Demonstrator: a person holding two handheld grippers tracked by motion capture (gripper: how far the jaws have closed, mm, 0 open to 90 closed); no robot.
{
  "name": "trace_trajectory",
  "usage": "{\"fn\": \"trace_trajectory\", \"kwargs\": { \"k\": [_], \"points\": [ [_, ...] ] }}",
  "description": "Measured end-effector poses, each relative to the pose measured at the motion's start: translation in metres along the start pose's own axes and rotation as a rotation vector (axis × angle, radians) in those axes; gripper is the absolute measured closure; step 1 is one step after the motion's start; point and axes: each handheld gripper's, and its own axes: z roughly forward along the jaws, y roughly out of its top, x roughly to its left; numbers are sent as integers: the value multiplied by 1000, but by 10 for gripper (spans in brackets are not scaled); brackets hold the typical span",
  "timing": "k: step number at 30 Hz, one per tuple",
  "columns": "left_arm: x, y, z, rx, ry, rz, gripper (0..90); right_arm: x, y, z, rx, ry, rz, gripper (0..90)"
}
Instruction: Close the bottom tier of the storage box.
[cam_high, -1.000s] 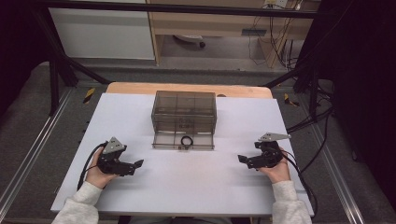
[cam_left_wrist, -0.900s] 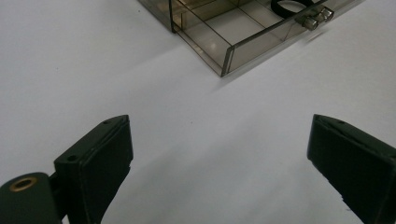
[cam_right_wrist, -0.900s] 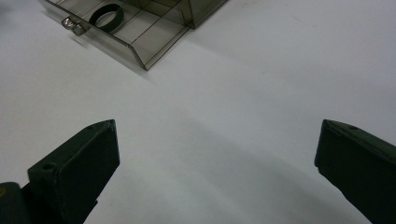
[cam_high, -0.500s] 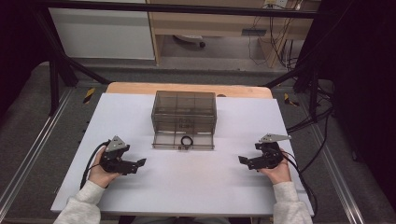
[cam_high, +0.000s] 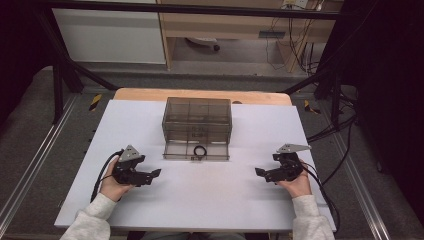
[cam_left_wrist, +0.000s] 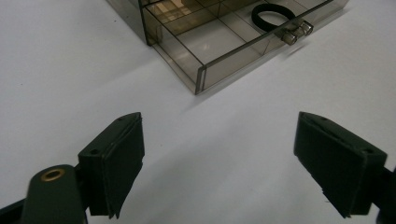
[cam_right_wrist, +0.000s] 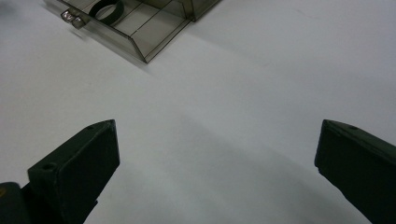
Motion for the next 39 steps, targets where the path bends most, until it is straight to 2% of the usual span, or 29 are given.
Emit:
{"fn": "trace_trajectory", "kwargs": {
  "k": [11, 30, 39],
  "points": [
    [-7, 1, 2, 3, -22, 3, 257, 0, 0, 1, 2, -2, -1, 5],
    [-21, 9, 9, 5, -51, 24, 510, 0, 1, 0, -5, -5, -1, 5],
    [-27, 14, 15, 16, -55, 34, 582, 1, 1, 0, -2, -4, -1, 5]
  ]
}}
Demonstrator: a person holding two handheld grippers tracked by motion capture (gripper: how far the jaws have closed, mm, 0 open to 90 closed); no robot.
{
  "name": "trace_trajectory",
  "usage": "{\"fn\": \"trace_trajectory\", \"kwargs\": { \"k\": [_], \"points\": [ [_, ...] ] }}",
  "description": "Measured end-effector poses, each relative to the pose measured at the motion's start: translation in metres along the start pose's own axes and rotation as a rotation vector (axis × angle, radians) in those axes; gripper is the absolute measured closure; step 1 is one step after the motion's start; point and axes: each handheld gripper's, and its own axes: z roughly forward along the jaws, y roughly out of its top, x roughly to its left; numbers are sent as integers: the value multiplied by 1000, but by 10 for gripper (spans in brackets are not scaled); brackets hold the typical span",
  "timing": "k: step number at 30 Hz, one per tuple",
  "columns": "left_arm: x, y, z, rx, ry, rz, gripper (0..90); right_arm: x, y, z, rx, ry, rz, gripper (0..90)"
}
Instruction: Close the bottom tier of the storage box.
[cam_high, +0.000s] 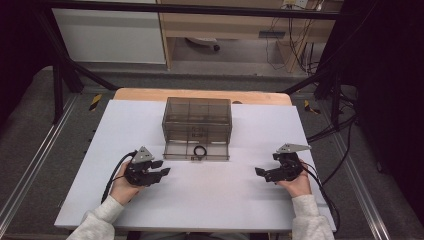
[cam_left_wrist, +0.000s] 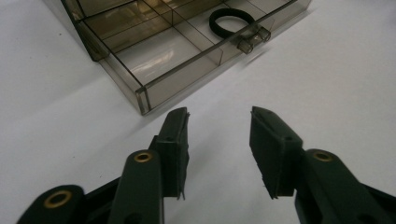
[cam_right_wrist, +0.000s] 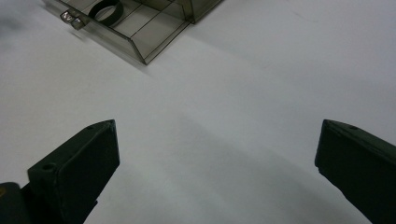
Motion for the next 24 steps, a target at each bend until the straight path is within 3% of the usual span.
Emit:
{"fn": "trace_trajectory", "kwargs": {
  "k": [24],
  "points": [
    [-12, 22, 26, 34, -5, 37, 856, 0, 0, 0, 0, -3, -6, 5]
  ]
}}
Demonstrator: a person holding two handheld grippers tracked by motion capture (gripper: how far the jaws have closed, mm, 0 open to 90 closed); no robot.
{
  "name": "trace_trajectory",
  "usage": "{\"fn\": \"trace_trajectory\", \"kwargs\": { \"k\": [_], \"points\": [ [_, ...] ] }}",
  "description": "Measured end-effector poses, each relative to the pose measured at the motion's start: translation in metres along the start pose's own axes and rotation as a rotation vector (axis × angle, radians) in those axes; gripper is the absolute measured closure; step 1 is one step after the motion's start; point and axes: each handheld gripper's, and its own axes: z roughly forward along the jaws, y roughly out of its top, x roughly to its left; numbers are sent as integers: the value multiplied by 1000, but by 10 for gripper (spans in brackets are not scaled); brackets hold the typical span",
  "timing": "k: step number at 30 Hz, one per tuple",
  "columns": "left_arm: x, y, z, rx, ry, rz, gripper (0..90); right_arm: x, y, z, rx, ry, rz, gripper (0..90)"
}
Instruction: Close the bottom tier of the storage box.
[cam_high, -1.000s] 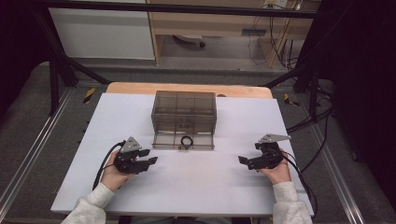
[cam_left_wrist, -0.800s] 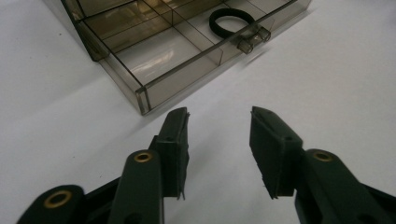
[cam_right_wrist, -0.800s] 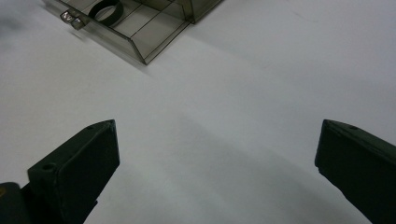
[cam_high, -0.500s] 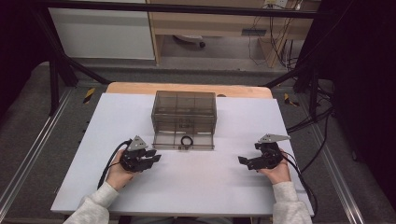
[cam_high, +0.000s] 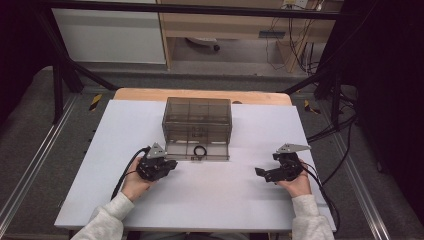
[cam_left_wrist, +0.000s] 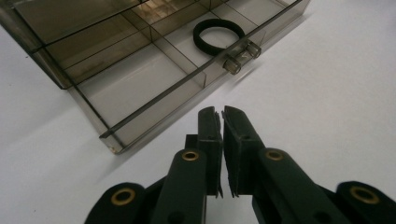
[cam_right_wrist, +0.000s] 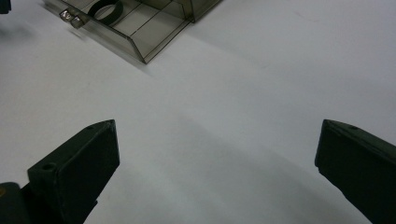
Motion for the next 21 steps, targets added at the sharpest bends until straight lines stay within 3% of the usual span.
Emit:
{"fn": "trace_trajectory", "kwargs": {
  "k": [4, 5, 8, 9, 21],
  "points": [
    [-3, 2, 4, 20, -6, -14, 880, 0, 0, 1, 0, 2, -5, 5],
    [-2, 3, 6, 9, -2, 11, 884, 0, 0, 0, 0, 1, -5, 5],
    [-4, 4, 7, 23, -4, -4, 894, 0, 0, 0, 0, 1, -2, 5],
    [-3, 6, 9, 14, 6, 10, 895, 0, 0, 0, 0, 1, -3, 5],
    [-5, 14, 27, 33, 14, 6, 895, 0, 0, 0, 1, 1, -3, 5]
  ]
}}
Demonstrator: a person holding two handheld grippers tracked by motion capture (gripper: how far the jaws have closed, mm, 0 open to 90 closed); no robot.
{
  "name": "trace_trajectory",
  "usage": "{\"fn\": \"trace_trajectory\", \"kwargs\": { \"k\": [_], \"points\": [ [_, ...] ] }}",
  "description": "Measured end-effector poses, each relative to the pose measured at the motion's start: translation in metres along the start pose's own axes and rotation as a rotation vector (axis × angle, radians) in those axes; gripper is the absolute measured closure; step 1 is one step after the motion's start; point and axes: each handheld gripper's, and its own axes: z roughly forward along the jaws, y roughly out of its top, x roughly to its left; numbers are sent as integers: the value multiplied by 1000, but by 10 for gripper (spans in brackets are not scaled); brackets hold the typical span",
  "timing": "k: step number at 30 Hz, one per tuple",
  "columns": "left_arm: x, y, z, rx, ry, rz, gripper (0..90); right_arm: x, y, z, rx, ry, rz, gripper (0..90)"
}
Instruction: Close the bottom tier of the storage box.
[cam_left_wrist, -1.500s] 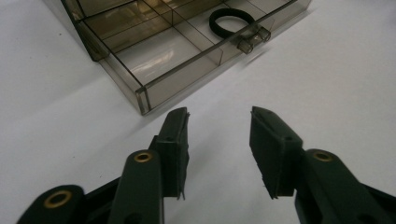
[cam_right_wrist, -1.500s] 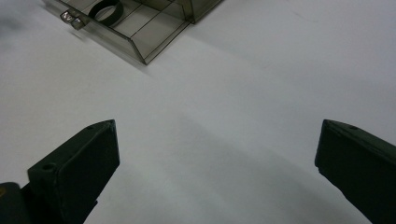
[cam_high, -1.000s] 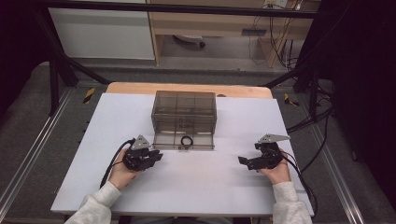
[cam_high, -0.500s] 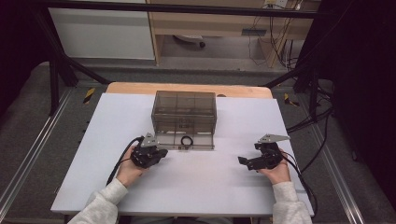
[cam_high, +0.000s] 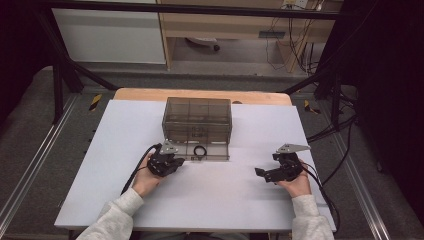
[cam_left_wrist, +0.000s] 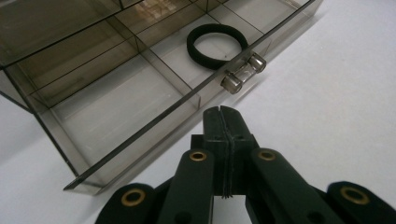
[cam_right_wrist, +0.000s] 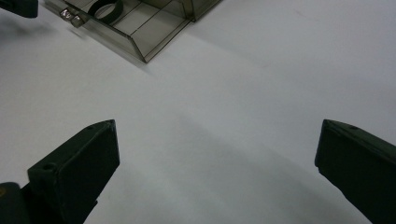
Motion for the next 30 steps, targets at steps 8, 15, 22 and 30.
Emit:
{"fn": "trace_trajectory", "kwargs": {
  "k": [8, 15, 22, 30],
  "points": [
    [-2, 4, 9, 4, 1, -5, 894, 0, 0, 0, -1, -1, -2, 5],
    [0, 4, 14, 1, 12, -16, 895, 0, 0, 0, 1, -1, -1, 5],
    [0, 4, 16, -7, 11, -15, 894, 0, 0, 0, 4, 1, 0, 5],
    [2, 5, 17, -18, 16, -27, 895, 0, 0, 0, 1, -1, 2, 5]
  ]
}}
